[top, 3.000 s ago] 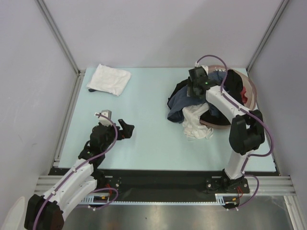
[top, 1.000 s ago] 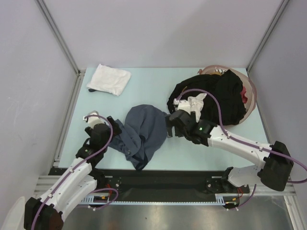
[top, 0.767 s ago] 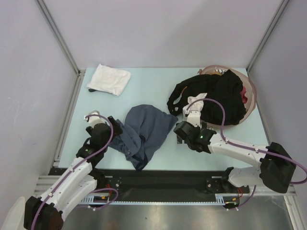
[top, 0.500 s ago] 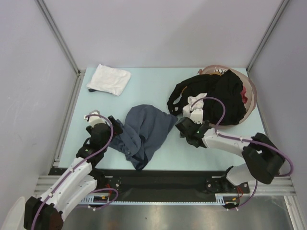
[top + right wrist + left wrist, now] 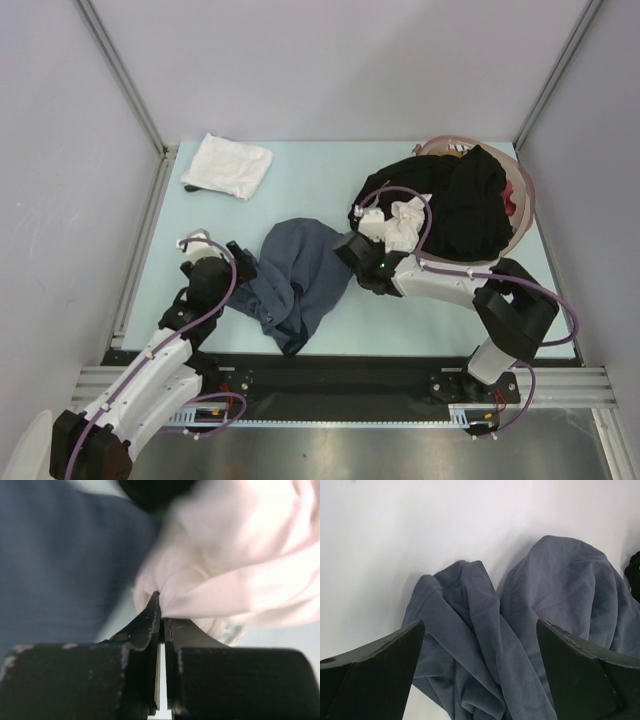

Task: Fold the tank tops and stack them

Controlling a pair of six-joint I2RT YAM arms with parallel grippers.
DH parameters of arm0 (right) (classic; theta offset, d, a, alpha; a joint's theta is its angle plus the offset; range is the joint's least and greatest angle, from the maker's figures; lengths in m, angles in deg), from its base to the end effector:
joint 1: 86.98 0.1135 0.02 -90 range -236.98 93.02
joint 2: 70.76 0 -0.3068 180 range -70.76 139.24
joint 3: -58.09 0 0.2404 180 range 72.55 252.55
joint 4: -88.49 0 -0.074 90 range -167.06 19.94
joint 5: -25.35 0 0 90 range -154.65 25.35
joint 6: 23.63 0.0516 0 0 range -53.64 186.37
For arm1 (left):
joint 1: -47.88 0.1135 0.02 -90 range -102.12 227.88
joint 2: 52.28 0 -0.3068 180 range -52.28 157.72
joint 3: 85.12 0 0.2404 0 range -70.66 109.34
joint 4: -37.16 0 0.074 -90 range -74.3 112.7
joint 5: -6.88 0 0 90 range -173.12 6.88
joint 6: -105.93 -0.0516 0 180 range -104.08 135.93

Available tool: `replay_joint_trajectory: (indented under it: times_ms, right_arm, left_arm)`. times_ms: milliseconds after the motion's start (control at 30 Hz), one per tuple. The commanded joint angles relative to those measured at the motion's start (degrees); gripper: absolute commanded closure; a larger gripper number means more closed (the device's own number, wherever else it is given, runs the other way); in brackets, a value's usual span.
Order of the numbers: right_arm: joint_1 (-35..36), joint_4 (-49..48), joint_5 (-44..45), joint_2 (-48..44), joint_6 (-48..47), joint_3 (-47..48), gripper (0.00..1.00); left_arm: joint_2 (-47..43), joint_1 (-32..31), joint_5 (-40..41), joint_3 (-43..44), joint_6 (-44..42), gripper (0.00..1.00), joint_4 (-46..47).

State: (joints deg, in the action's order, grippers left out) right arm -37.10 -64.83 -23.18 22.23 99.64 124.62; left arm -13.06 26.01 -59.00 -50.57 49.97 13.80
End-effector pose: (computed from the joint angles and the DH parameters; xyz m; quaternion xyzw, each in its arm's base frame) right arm 0.2316 0.2218 0.2226 -0.0174 0.8941 -0.0551 0.4441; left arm 0.1274 -0.0284 0.2310 -0.1958 0.8223 -0.0778 0.5287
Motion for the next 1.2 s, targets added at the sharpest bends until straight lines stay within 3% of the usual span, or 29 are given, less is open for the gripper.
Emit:
replay_joint_trajectory:
  times_ms: [0, 133, 200, 333, 367, 400, 433, 467, 600, 700, 800, 933, 1100, 1167]
  right_arm:
    - [0.92, -1.52, 1.42, -3.78, -5.41, 9.69, 1.0]
    - [-9.43, -0.02, -6.3, -8.08, -10.24, 17.25, 1.0]
    - [-18.39, 2.52, -8.42, -10.1, -10.07, 22.16, 1.0]
    - [-31.67, 6.14, -12.46, -12.83, -8.76, 23.52, 1.0]
    - [-33.52, 6.66, -15.43, -12.83, -8.76, 23.16, 0.95]
    - [-35.19, 7.54, -16.07, -12.57, -9.02, 23.16, 0.72]
    - [-34.69, 9.11, -15.64, -12.31, -9.63, 23.07, 0.22]
    - [-33.64, 8.35, -14.33, -12.65, -10.77, 22.2, 0.13]
    - [-21.54, 5.18, -10.37, -12.84, -19.54, 19.82, 0.19]
    - [-16.51, 9.38, -8.08, -7.58, -20.1, 23.85, 0.2]
    - [-13.69, 15.27, -3.69, -0.46, -18.43, 28.51, 0.2]
    - [-11.05, 19.05, -0.17, 6.93, -15.27, 32.47, 0.37]
    - [-8.5, 18.9, 0.18, 11.86, -16.66, 34.85, 0.38]
    - [-4.91, 18.1, 4.99, 12.3, -18.85, 34.76, 0.38]
  left_arm:
    - [-0.55, -0.37, -0.74, 1.26, -1.17, 0.0, 2.23]
    - [-0.55, -0.37, -1.09, 1.35, -1.35, 0.0, 2.31]
    - [-0.46, -0.37, -1.35, 1.26, -1.43, 0.0, 2.4]
    - [-0.55, -0.37, -1.53, 1.35, -1.52, 0.0, 2.32]
    - [-0.55, -0.37, -1.62, 1.26, -1.44, 0.0, 2.4]
    - [-0.64, -0.37, -1.79, 1.26, -1.52, 0.0, 2.49]
    - [-0.55, -0.37, -1.88, 1.17, -1.44, 0.0, 2.66]
    - [-0.38, -0.28, -1.97, 1.17, -1.52, 0.0, 2.75]
    - [-0.02, -0.37, -2.5, 1.17, -1.79, 0.0, 3.02]
    - [0.24, -0.37, -2.59, 1.26, -1.96, 0.0, 3.11]
    - [0.42, -0.28, -3.02, 1.17, -1.96, 0.0, 3.46]
    - [0.68, -0.37, -3.11, 1.17, -2.05, 0.0, 3.46]
    - [0.77, -0.37, -3.29, 1.26, -2.31, 0.0, 3.72]
    - [1.03, -0.37, -3.46, 1.17, -2.23, 0.0, 3.81]
